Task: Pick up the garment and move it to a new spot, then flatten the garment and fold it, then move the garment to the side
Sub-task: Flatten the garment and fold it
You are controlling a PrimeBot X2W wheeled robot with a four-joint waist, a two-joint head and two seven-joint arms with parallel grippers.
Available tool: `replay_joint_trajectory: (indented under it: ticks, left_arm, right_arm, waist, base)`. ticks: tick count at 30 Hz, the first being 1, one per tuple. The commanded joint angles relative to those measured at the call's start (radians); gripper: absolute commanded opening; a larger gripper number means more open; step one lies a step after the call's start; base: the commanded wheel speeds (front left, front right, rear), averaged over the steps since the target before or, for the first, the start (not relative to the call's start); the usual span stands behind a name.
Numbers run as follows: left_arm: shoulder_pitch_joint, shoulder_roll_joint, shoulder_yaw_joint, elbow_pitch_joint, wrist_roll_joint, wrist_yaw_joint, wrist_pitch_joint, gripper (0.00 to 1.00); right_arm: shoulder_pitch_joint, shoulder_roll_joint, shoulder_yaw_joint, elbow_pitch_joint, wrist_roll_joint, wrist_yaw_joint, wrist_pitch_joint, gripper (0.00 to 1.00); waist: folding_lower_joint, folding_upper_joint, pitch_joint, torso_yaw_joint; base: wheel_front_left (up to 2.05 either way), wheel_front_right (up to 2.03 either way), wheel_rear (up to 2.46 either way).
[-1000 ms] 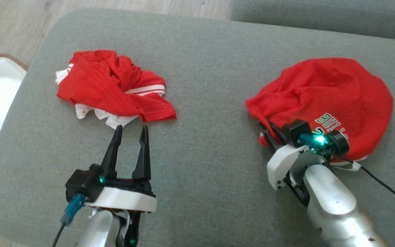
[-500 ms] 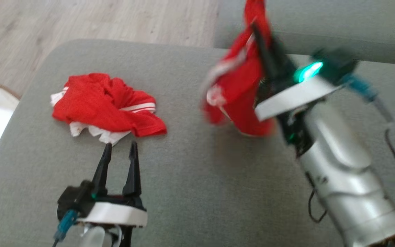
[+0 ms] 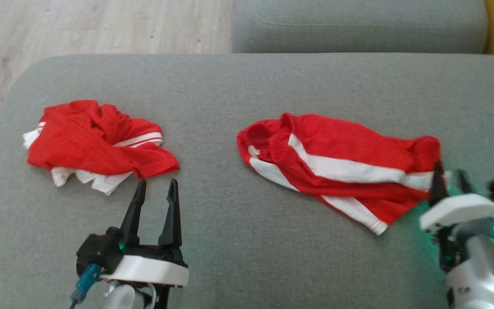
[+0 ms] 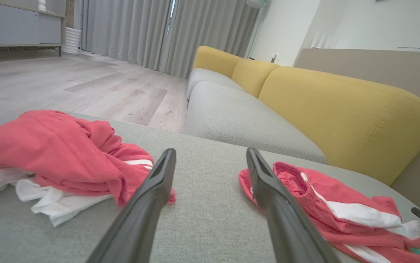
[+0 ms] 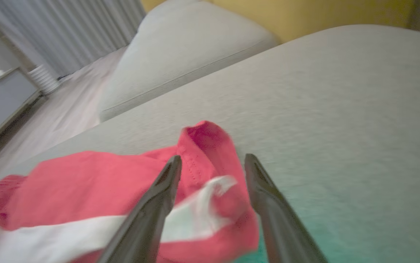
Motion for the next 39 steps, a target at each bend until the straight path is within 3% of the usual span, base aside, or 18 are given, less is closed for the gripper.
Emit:
replay_joint_trajectory:
  ticks: [1,4,8,16,23,29,39]
  left_arm:
    - [-0.045,0.0,0.026,-0.029,0.008,-0.001,-0.009,1.0]
    - [-0.049,0.0,0.032,-0.027,0.012,-0.001,-0.009,1.0]
    - [-0.053,0.0,0.04,-0.026,0.019,-0.004,-0.009,1.0]
    - [-0.053,0.0,0.057,-0.055,0.011,-0.005,-0.009,1.0]
    - [-0.046,0.0,0.056,-0.052,0.008,-0.017,-0.009,1.0]
    - [-0.041,0.0,0.055,-0.046,0.005,-0.024,-0.009,1.0]
    - [-0.055,0.0,0.049,-0.044,0.001,-0.032,-0.009,1.0]
  right_arm:
    - [-0.082,-0.005,-0.015,-0.028,-0.033,-0.001,-0.034,1.0]
    - [-0.107,0.017,-0.066,-0.012,-0.09,-0.001,-0.065,1.0]
    - [-0.12,0.034,-0.03,-0.083,-0.141,-0.001,-0.092,1.0]
    - [0.034,0.039,0.203,-0.422,-0.122,-0.001,-0.102,1.0]
    - [0.251,0.039,0.275,-0.646,-0.085,-0.001,-0.102,1.0]
    - [0.319,0.039,0.285,-0.69,-0.056,-0.001,-0.102,1.0]
    - [0.306,0.039,0.31,-0.703,-0.112,-0.001,-0.102,1.0]
  waist:
    - [-0.0001,0.0,0.008,-0.012]
    - [-0.0001,0.0,0.011,-0.029]
    - [-0.0001,0.0,0.008,-0.052]
    - [-0.0001,0.0,0.001,-0.096]
    - [-0.0001,0.0,-0.005,-0.111]
    - [-0.0001,0.0,-0.004,-0.107]
    - [-0.0001,0.0,0.013,-0.085]
  base:
    - [0.0,0.0,0.0]
    - [0.0,0.0,0.0]
    - [0.0,0.0,0.0]
    - [0.0,0.0,0.0]
    - [0.0,0.0,0.0]
    - [0.0,0.0,0.0]
    - [0.0,0.0,0.0]
